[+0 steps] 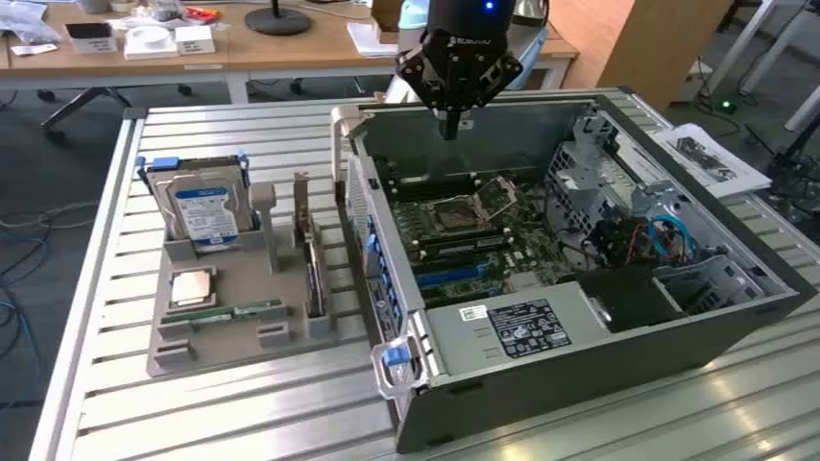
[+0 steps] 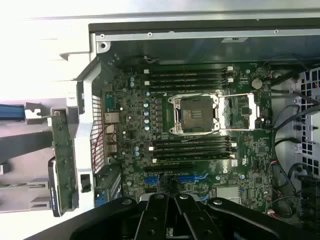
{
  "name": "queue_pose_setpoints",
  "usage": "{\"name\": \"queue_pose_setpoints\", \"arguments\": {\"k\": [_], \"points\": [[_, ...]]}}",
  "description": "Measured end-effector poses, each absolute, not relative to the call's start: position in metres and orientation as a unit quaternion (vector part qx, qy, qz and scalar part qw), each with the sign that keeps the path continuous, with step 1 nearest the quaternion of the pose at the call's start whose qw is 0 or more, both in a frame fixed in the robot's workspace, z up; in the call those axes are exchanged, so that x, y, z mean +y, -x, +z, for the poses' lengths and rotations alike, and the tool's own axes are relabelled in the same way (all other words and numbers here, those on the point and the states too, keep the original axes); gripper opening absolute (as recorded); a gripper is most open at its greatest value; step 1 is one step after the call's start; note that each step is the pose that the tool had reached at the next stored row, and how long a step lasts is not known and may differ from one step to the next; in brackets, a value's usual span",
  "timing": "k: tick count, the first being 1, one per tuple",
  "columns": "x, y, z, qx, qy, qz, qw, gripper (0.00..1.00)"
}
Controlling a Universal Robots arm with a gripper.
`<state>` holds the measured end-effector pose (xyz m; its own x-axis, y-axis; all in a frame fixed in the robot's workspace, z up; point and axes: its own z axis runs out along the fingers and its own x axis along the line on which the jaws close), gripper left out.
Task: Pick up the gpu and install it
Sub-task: 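Reach for the gpu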
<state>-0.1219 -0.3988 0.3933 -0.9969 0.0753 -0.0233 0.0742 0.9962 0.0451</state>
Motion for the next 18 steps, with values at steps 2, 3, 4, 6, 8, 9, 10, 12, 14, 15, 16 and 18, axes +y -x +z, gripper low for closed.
{"name": "queue_pose_setpoints", "arguments": {"k": [2, 3, 4, 6, 8, 9, 10, 12, 14, 15, 16, 18], "points": [[-0.3988, 0.1219, 0.3933, 0.999, -0.037, 0.022, 0.012, 0.11], [-0.3989, 0.1219, 0.3933, 0.999, -0.037, 0.022, 0.012, 0.11], [-0.3989, 0.1219, 0.3933, 0.999, -0.037, 0.022, 0.012, 0.11], [-0.3988, 0.1219, 0.3933, 0.999, -0.037, 0.022, 0.012, 0.11], [-0.3989, 0.1219, 0.3933, 0.999, -0.037, 0.022, 0.012, 0.11], [-0.3989, 0.1219, 0.3933, 0.999, -0.037, 0.022, 0.012, 0.11], [-0.3989, 0.1219, 0.3933, 0.999, -0.037, 0.022, 0.012, 0.11], [-0.3989, 0.1219, 0.3933, 0.999, -0.037, 0.022, 0.012, 0.11], [-0.3988, 0.1225, 0.3932, 0.999, -0.038, 0.022, 0.013, 0.11], [-0.3989, 0.1236, 0.3932, 0.999, -0.038, 0.022, 0.013, 0.11], [-0.3989, 0.1251, 0.3933, 0.999, -0.037, 0.022, 0.012, 0.11], [-0.3989, 0.1294, 0.3932, 0.999, -0.037, 0.022, 0.012, 0.11]]}}
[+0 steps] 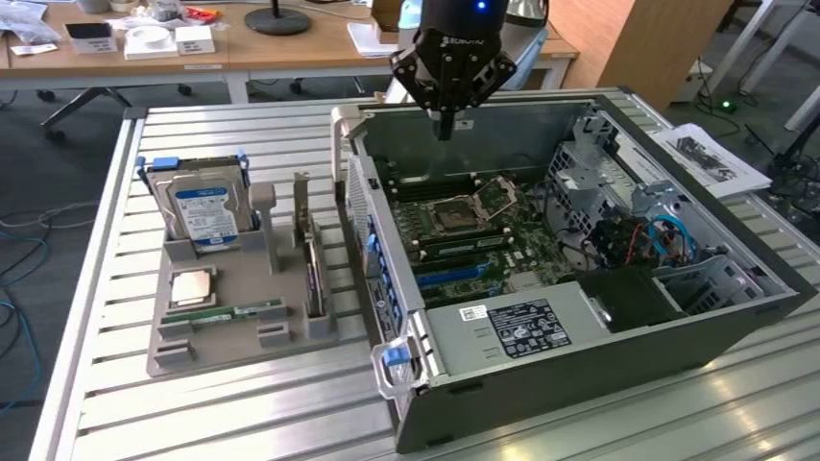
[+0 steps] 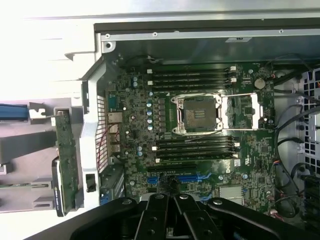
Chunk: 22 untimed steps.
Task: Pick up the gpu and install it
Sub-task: 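Reach for the gpu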
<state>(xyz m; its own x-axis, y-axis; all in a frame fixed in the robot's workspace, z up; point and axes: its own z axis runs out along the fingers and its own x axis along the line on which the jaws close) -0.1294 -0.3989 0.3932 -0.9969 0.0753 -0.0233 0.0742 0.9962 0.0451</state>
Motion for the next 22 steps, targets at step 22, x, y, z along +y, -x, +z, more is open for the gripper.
{"name": "queue_pose_setpoints", "arguments": {"k": [22], "points": [[-0.399, 0.179, 0.393, 0.999, -0.037, 0.022, 0.013, 0.11]]}}
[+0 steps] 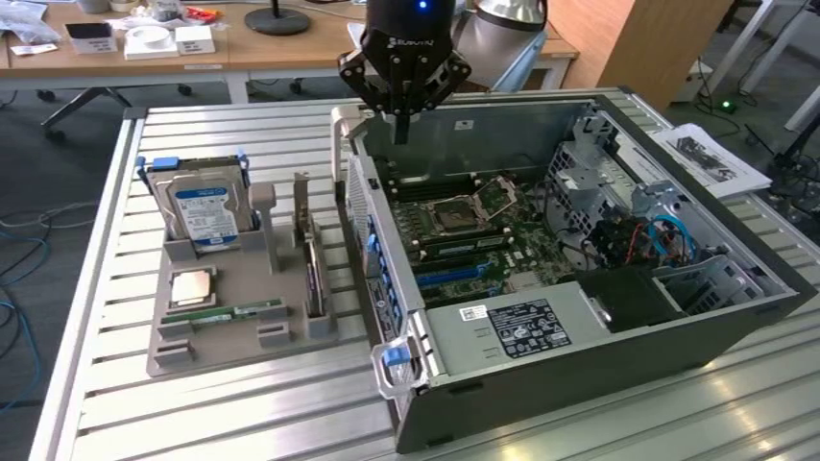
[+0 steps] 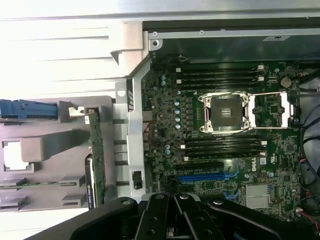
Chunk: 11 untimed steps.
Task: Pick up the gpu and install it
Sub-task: 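Reach for the gpu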
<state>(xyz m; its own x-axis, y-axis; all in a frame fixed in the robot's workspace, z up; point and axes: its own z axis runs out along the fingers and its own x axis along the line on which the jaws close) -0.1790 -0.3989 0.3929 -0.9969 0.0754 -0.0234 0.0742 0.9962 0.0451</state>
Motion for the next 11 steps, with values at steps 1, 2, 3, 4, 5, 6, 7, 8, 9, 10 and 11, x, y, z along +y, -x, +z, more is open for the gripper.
{"name": "queue_pose_setpoints", "arguments": {"k": [1, 2, 3, 4, 5, 6, 7, 8, 9, 10, 11], "points": [[-0.399, 0.181, 0.393, 0.999, -0.037, 0.022, 0.013, 0.11], [-0.399, 0.183, 0.393, 0.999, -0.037, 0.022, 0.013, 0.11], [-0.399, 0.185, 0.393, 0.999, -0.037, 0.022, 0.013, 0.11], [-0.399, 0.187, 0.393, 0.999, -0.037, 0.022, 0.013, 0.11], [-0.399, 0.189, 0.393, 0.999, -0.037, 0.022, 0.013, 0.11], [-0.399, 0.191, 0.393, 0.999, -0.037, 0.022, 0.013, 0.11], [-0.399, 0.193, 0.393, 0.999, -0.037, 0.022, 0.013, 0.11], [-0.399, 0.195, 0.393, 0.999, -0.037, 0.022, 0.012, 0.11], [-0.399, 0.197, 0.393, 0.999, -0.037, 0.022, 0.013, 0.11], [-0.399, 0.199, 0.393, 0.999, -0.037, 0.022, 0.013, 0.11], [-0.399, 0.201, 0.393, 0.999, -0.037, 0.022, 0.013, 0.11]]}}
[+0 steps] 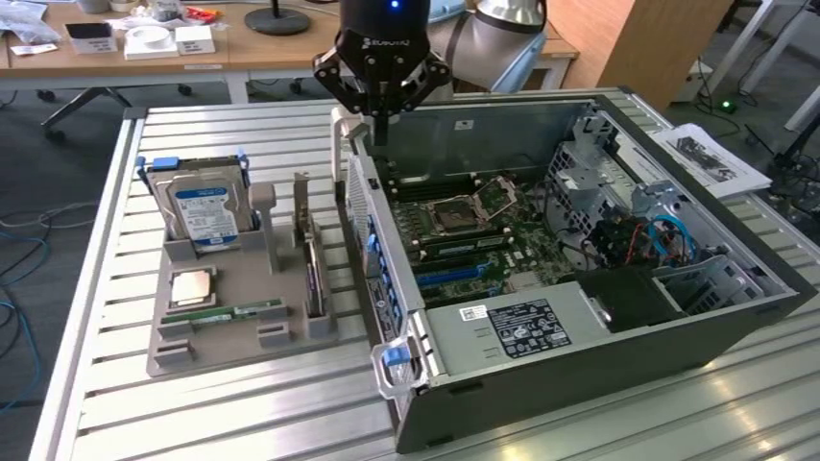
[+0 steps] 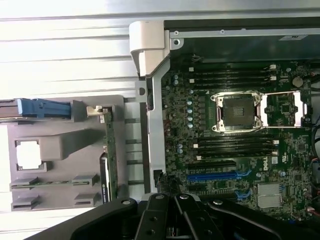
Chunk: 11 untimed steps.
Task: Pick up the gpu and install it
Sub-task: 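Reach for the gpu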
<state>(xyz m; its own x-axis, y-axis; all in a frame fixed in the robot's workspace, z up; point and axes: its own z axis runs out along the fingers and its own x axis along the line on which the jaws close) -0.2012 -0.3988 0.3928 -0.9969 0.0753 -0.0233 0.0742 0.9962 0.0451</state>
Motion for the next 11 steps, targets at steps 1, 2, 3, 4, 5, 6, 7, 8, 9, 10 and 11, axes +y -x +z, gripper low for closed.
{"name": "queue_pose_setpoints", "arguments": {"k": [1, 2, 3, 4, 5, 6, 7, 8, 9, 10, 11], "points": [[-0.399, 0.203, 0.393, 0.999, -0.037, 0.022, 0.012, 0.11], [-0.399, 0.205, 0.393, 0.999, -0.037, 0.022, 0.012, 0.11], [-0.399, 0.207, 0.393, 0.999, -0.037, 0.022, 0.013, 0.11], [-0.399, 0.209, 0.393, 0.999, -0.037, 0.022, 0.013, 0.11], [-0.399, 0.211, 0.393, 0.999, -0.037, 0.022, 0.012, 0.11], [-0.399, 0.213, 0.393, 0.999, -0.037, 0.022, 0.012, 0.11], [-0.399, 0.216, 0.393, 0.999, -0.037, 0.022, 0.013, 0.11], [-0.399, 0.218, 0.393, 0.999, -0.037, 0.022, 0.013, 0.11], [-0.399, 0.22, 0.393, 0.999, -0.037, 0.022, 0.013, 0.11], [-0.399, 0.222, 0.393, 0.999, -0.037, 0.022, 0.012, 0.11], [-0.399, 0.224, 0.393, 0.999, -0.037, 0.022, 0.012, 0.11]]}}
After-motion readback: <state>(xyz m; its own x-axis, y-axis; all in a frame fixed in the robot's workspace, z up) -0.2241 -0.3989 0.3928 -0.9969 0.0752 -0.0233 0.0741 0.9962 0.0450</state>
